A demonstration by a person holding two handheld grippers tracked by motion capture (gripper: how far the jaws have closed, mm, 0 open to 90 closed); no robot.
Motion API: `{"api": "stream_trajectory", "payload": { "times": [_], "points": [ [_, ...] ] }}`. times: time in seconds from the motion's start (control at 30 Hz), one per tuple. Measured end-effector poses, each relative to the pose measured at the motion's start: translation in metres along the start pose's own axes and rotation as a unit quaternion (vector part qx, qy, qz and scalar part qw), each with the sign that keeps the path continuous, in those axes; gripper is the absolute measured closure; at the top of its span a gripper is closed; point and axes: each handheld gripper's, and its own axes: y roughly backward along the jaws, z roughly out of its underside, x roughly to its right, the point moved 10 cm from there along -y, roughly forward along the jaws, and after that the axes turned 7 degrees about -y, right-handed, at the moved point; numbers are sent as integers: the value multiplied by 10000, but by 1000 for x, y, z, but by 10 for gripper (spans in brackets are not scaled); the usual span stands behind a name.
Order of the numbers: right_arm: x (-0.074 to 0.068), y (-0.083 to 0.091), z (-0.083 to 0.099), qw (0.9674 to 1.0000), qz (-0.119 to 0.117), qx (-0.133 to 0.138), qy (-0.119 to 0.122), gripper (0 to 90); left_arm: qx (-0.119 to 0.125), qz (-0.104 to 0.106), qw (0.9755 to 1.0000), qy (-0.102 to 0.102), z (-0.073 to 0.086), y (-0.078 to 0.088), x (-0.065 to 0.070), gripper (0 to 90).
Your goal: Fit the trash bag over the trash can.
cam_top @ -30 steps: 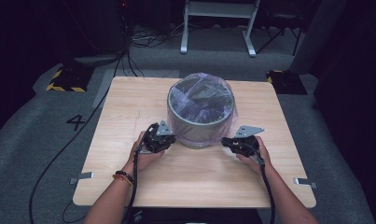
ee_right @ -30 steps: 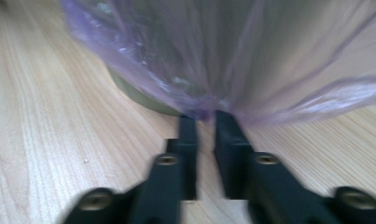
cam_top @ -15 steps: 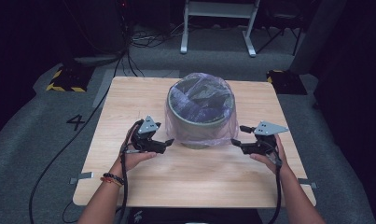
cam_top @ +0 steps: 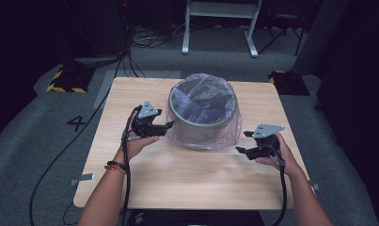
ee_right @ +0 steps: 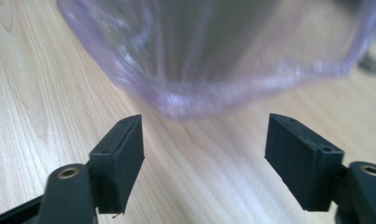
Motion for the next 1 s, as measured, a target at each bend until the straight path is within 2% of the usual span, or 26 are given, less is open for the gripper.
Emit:
{"api": "stream_trajectory", "payload": {
  "times": [0.07,0.17,0.23,0.3,0.4,0.5,0.6,0.67,0.77,0.83,1.0],
  "points": [
    [5,-2,9,9997,-106,24,-203,269,2,-5,10000,45,-1,-2,-1,282],
    [16,-2,23,9986,-116,121,-498,264,28,25,10000,42,-2,-2,-1,263],
    [24,1,29,9975,-76,194,-677,255,2,30,10000,33,-3,-3,-1,253],
    [34,8,27,9957,51,447,-811,265,12,8,10000,-4,-4,-3,-2,251],
    [47,21,14,9916,203,852,-953,271,-14,5,10000,-41,-4,-5,-4,280],
    [58,32,-8,9883,355,1192,-885,322,-27,63,10000,33,-6,-7,-9,295],
    [64,35,-32,9865,431,1362,-802,366,24,-29,10000,60,-11,-9,-17,296],
    [68,34,-49,9852,434,1475,-760,389,14,-2,9999,147,-14,-12,-21,307],
    [69,27,-69,9863,373,1455,-682,420,131,-73,9997,205,-18,-16,-28,345],
    [69,17,-79,9881,372,1351,-639,425,137,15,9994,315,-19,-20,-30,364],
    [67,-7,-86,9910,152,1125,-708,429,202,137,9990,376,-22,-28,-31,481]
  ]
}}
